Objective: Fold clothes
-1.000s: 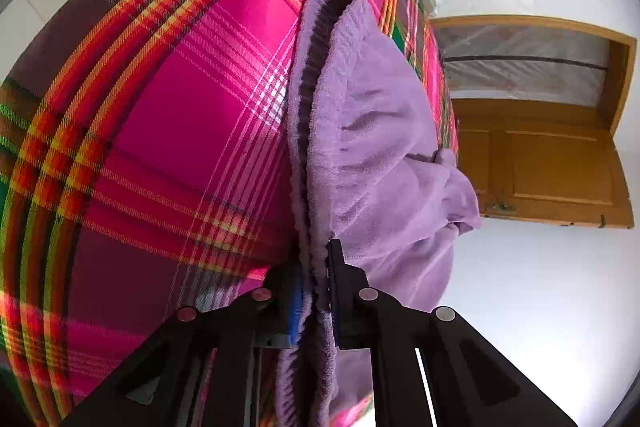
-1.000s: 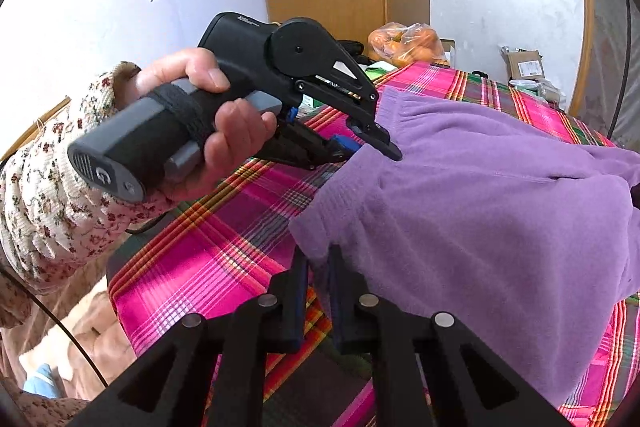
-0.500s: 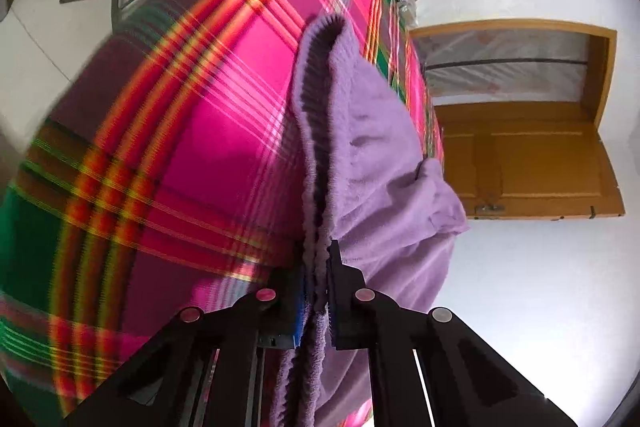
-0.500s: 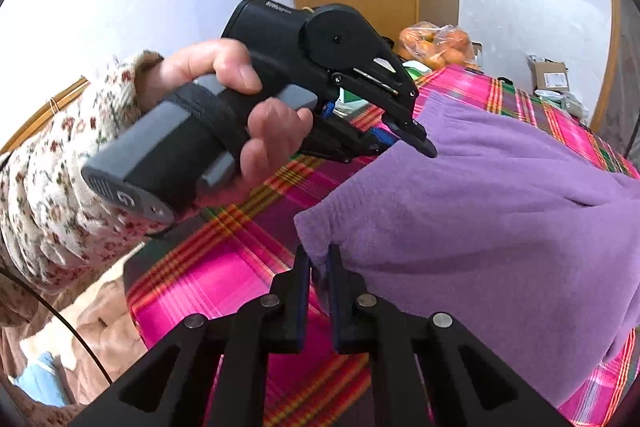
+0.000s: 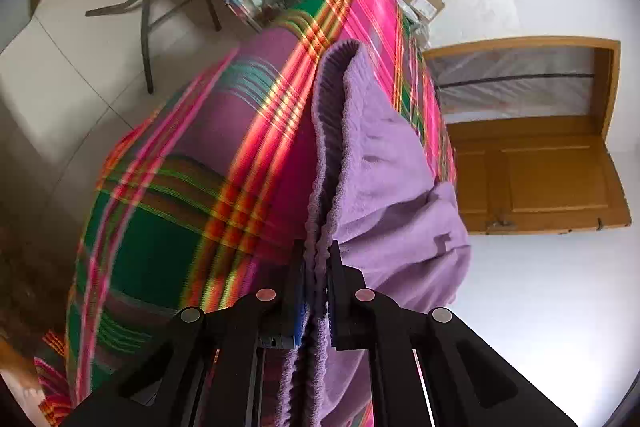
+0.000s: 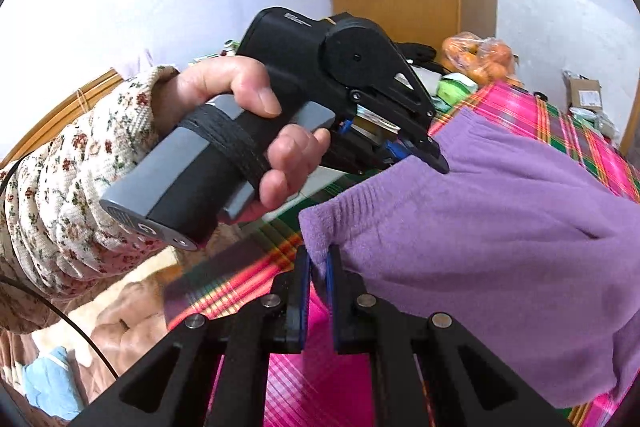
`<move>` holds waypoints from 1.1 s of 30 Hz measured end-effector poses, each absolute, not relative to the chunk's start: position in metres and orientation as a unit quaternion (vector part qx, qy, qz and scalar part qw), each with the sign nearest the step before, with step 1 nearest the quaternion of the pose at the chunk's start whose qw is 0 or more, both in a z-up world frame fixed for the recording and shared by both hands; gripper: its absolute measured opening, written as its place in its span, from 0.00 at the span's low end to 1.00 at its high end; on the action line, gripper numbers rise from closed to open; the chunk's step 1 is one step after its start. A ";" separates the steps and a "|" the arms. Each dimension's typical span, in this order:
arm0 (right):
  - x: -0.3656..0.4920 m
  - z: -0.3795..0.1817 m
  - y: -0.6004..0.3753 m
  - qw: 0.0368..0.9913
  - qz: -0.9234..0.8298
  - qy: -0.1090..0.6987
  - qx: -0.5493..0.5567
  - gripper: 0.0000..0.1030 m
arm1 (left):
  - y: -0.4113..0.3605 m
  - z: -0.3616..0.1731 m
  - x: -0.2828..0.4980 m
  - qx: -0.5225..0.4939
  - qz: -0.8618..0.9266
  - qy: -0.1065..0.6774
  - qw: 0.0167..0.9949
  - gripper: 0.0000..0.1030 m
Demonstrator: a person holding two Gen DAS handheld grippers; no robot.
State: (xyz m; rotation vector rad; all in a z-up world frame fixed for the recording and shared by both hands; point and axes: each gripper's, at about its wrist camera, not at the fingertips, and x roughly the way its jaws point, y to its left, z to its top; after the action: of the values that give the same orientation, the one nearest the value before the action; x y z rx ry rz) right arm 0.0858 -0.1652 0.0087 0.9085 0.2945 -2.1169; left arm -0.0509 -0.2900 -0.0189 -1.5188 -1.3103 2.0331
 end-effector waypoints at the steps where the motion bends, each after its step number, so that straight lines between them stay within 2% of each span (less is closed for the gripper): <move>1: 0.084 0.008 -0.168 0.401 -0.835 0.115 0.360 0.08 | -0.292 -0.018 -0.050 -0.526 0.706 -0.454 0.138 0.09; 11: 0.062 -0.003 -0.171 0.407 -0.820 0.091 0.392 0.08 | -0.294 -0.028 -0.060 -0.529 0.698 -0.466 0.126 0.09; 19: 0.066 0.025 -0.127 0.393 -0.844 0.042 0.362 0.22 | -0.291 -0.007 -0.045 -0.514 0.723 -0.449 0.111 0.13; 20: 0.067 0.029 -0.116 0.386 -0.851 0.037 0.355 0.26 | -0.292 -0.003 -0.041 -0.510 0.727 -0.447 0.109 0.19; 22: 0.072 0.036 -0.093 0.366 -0.864 0.028 0.346 0.28 | -0.295 0.004 -0.030 -0.506 0.731 -0.447 0.097 0.25; 23: 0.073 0.037 -0.078 0.351 -0.870 0.021 0.345 0.28 | -0.296 0.007 -0.023 -0.504 0.734 -0.446 0.092 0.25; 27: 0.073 0.039 -0.013 0.279 -0.896 -0.012 0.345 0.28 | -0.292 0.027 0.004 -0.494 0.774 -0.391 0.064 0.25; 29: 0.071 0.035 0.021 0.237 -0.905 -0.024 0.352 0.28 | -0.284 0.039 0.018 -0.482 0.800 -0.355 0.047 0.33; 33: 0.070 0.026 0.093 0.150 -0.919 -0.052 0.360 0.28 | -0.250 0.056 0.044 -0.468 0.844 -0.258 0.040 0.37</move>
State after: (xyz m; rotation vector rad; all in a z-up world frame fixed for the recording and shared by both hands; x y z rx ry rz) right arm 0.0698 0.0928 0.0256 1.0344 -0.1505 -2.6417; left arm 0.0440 -0.2495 0.0564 -1.4332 -0.7919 2.5865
